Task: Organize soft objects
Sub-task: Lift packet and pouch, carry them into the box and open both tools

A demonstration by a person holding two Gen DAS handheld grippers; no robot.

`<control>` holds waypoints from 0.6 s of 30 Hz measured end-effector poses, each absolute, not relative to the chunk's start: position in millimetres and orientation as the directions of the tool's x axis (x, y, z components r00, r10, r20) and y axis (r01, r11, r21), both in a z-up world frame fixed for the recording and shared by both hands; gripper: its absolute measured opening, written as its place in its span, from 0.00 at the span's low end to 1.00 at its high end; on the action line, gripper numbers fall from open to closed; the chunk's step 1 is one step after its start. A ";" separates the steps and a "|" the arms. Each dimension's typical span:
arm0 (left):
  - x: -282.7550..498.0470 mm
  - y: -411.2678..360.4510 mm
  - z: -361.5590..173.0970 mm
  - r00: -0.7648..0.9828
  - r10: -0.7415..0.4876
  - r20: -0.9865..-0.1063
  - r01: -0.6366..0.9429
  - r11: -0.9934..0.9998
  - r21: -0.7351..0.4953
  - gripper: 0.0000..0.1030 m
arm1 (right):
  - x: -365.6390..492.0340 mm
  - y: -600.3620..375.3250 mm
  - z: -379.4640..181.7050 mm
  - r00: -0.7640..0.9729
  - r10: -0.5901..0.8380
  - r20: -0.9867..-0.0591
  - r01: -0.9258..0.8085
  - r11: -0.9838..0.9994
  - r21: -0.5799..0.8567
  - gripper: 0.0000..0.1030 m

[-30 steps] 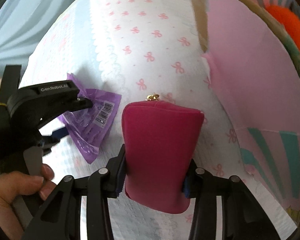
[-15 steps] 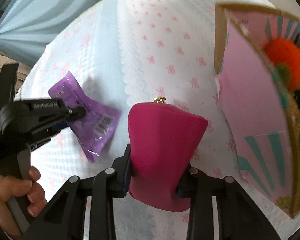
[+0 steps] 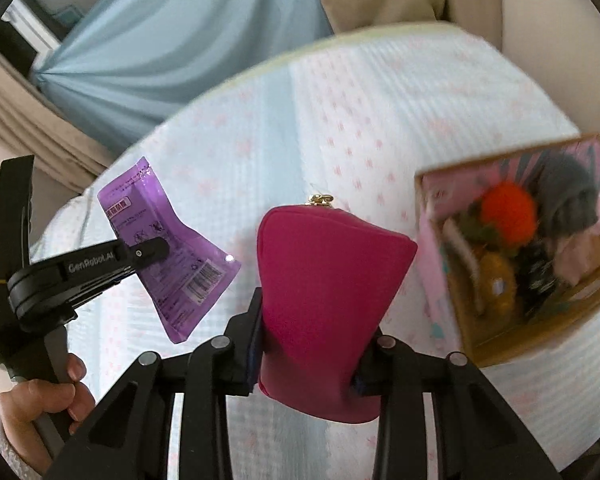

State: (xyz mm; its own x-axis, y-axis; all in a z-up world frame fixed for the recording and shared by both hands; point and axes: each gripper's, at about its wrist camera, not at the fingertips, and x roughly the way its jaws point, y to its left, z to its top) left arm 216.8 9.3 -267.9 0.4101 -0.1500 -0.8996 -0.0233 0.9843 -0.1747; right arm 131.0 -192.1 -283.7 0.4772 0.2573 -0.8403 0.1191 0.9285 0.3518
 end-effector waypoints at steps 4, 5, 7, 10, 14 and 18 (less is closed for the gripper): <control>202.6 -16.5 -221.1 0.457 -0.153 -0.876 0.030 0.987 -0.157 0.14 | 119.6 -212.2 -237.1 0.518 0.264 -0.814 0.070 0.935 0.347 0.30; 198.2 -24.9 -209.8 0.471 -0.159 -0.868 0.042 0.987 -0.158 0.14 | 115.8 -219.8 -225.6 0.527 0.262 -0.809 0.063 0.937 0.344 0.30; 192.3 -39.0 -191.9 0.486 -0.166 -0.858 0.058 0.986 -0.158 0.14 | 111.5 -235.3 -207.9 0.535 0.252 -0.806 0.050 0.943 0.328 0.30; 184.8 -72.1 -174.9 0.503 -0.188 -0.844 0.079 0.982 -0.172 0.14 | 103.2 -272.7 -186.1 0.556 0.225 -0.800 0.049 0.952 0.302 0.30; 174.2 -125.7 -168.7 0.514 -0.221 -0.829 0.113 0.975 -0.191 0.14 | 96.2 -315.8 -172.5 0.565 0.193 -0.802 0.056 0.961 0.271 0.30; 176.0 -177.8 -177.0 0.492 -0.263 -0.830 0.152 0.965 -0.216 0.14 | 98.4 -359.7 -179.2 0.557 0.146 -0.817 0.084 0.969 0.231 0.30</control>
State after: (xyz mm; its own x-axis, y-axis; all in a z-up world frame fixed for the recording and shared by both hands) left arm 176.0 -177.8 -177.0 0.4921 -0.2630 -0.8299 0.1516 0.9646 -0.2158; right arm 98.4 -359.7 -179.2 0.5572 0.1464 -0.8174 0.0837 0.9694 0.2307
